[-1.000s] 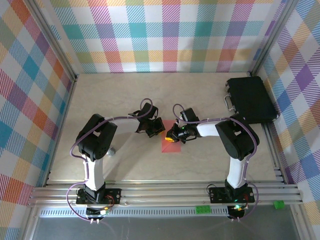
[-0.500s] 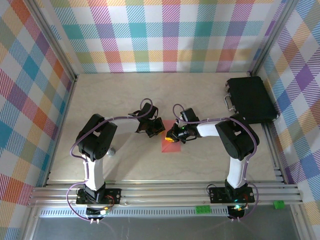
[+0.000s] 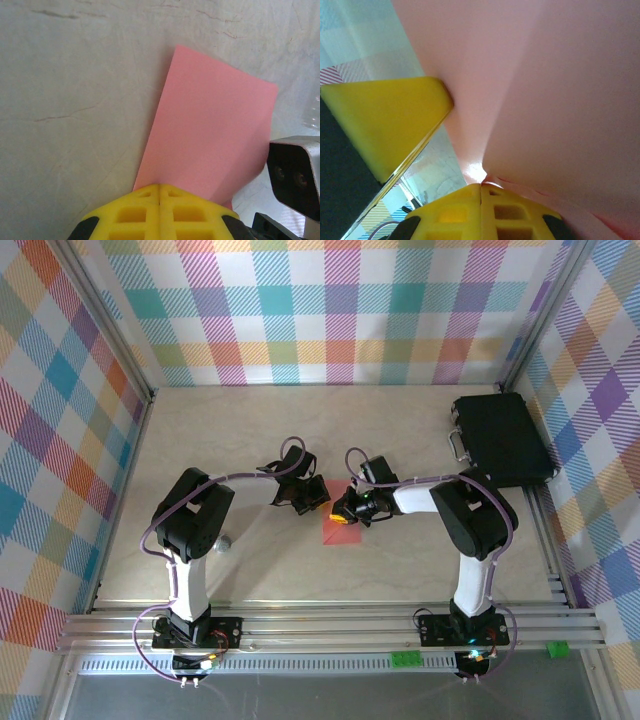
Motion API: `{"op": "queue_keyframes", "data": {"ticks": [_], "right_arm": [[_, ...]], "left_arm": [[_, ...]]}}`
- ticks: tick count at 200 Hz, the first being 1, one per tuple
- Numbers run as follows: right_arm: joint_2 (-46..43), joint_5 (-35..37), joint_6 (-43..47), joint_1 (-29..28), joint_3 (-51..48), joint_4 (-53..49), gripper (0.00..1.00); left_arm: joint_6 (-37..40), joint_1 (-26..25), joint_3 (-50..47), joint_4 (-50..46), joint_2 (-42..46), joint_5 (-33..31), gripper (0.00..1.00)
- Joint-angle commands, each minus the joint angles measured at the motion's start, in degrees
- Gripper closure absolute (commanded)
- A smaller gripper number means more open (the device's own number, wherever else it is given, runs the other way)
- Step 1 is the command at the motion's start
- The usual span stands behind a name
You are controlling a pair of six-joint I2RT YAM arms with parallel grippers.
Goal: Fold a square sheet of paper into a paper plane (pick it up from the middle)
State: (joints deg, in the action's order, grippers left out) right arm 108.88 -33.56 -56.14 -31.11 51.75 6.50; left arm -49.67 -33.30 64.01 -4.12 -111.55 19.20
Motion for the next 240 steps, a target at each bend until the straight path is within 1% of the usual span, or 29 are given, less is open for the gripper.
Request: {"op": "queue_keyframes", "data": {"ticks": [1, 22, 46, 79, 94, 133, 152, 167, 187, 204, 226, 240], "right_arm": [[2.83, 2.79, 0.9, -0.31, -0.79, -1.4, 0.98], [2.81, 3.12, 0.97, -0.31, -0.9, -2.18, 0.96], [2.27, 3.57, 1.34, -0.29, -1.29, -3.15, 0.93], [1.69, 3.46, 1.85, -0.26, -1.55, -4.08, 0.87], [1.69, 3.25, 1.94, -0.24, -1.63, -4.26, 0.83], [1.69, 3.13, 2.22, -0.22, -1.82, -4.65, 0.7], [1.69, 3.28, 2.31, -0.26, -1.91, -4.97, 0.66], [1.69, 3.63, 2.36, -0.26, -2.09, -5.33, 0.63], [1.69, 4.32, 2.61, -0.26, -2.42, -5.7, 0.63], [1.69, 5.03, 2.99, -0.26, -2.77, -6.26, 0.66], [1.69, 6.5, 3.73, -0.3, -3.05, -7.7, 0.75], [1.7, 7.7, 4.34, -0.26, -3.0, -8.92, 0.8]], "left_arm": [[0.1, -0.54, -0.91, -4.85, -0.65, -2.06, 0.96], [0.1, -0.54, -0.51, -5.54, 0.21, -2.56, 0.96], [0.34, -0.39, 0.04, -7.13, 2.67, -5.11, 0.96], [1.34, 0.24, 0.21, -9.32, 7.17, -9.08, 0.88], [1.47, 0.49, -0.43, -9.33, 8.85, -10.16, 0.87], [1.6, 0.78, -3.49, -8.18, 12.01, -11.07, 0.85], [1.51, 0.78, -5.8, -6.37, 13.81, -11.2, 0.85], [1.5, 0.78, -7.51, -4.19, 14.85, -10.08, 0.85], [0.99, 0.69, -10.2, 0.3, 15.66, -7.0, 0.85], [-0.25, 0.37, -12.51, 4.06, 15.71, -4.45, 0.89], [-0.88, -0.65, -14.49, 7.22, 15.66, -3.23, 0.96], [-1.04, -1.39, -14.98, 8.19, 15.46, -2.86, 0.99]]}}
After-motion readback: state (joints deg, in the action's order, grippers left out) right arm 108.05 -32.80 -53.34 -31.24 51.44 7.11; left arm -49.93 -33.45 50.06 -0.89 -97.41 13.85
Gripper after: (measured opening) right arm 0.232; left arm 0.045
